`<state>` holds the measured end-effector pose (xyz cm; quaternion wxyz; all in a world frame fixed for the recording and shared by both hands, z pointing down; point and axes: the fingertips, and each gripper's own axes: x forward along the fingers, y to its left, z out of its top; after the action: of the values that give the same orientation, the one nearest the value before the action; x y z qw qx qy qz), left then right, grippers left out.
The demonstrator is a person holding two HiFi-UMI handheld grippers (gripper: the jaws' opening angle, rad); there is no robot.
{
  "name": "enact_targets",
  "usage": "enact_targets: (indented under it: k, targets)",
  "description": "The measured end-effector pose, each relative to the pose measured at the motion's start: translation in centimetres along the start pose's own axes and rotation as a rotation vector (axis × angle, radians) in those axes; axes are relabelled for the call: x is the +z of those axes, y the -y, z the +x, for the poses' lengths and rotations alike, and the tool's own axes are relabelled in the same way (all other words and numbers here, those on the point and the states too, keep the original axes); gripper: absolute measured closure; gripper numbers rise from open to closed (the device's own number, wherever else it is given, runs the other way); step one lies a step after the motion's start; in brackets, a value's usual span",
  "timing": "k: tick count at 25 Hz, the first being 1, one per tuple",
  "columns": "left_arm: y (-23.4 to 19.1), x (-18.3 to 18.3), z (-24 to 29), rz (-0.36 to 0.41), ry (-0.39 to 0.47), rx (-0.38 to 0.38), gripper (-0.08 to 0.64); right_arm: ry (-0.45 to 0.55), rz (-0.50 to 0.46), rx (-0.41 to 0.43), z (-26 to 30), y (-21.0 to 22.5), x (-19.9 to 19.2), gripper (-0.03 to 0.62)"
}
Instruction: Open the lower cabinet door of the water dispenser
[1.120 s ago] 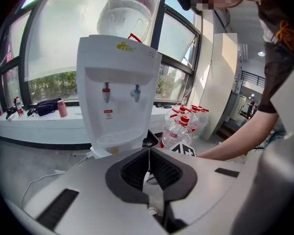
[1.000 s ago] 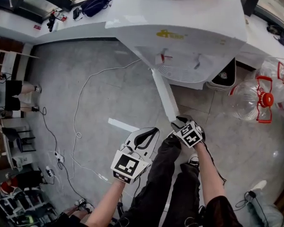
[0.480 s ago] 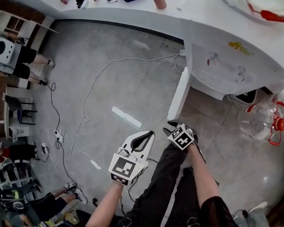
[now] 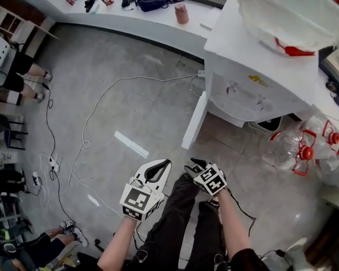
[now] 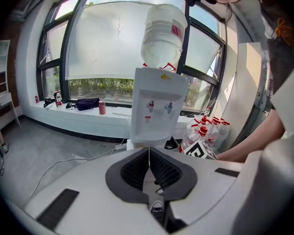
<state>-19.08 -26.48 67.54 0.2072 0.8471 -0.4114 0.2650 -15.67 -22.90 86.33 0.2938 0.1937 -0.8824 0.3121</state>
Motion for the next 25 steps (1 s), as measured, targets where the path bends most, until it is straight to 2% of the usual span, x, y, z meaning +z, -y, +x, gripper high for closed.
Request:
enact_targets:
  k: [7,15,19,25]
  targets:
    - [3.8,5.1,-2.4,0.051,0.024,-0.022,0.540,0.144,0.030,-0.064,-13.4,-2.6,6.1,0.433]
    - [9.2,11.4,-10.0,0.040,0.079,0.071,0.540,0.299,0.003,-0.146,-29.4,-7.9,12.5,0.437]
    - [13.9,13.0,-14.6,0.011,0.123,0.080,0.540,0.358,-0.006,-0.154,-35.0,-11.7,13.5,0.451]
    - [20.0,13.7,-20.4,0.032,0.151,0.067,0.540,0.430,-0.012,-0.141,-41.0,-17.2,13.1,0.459]
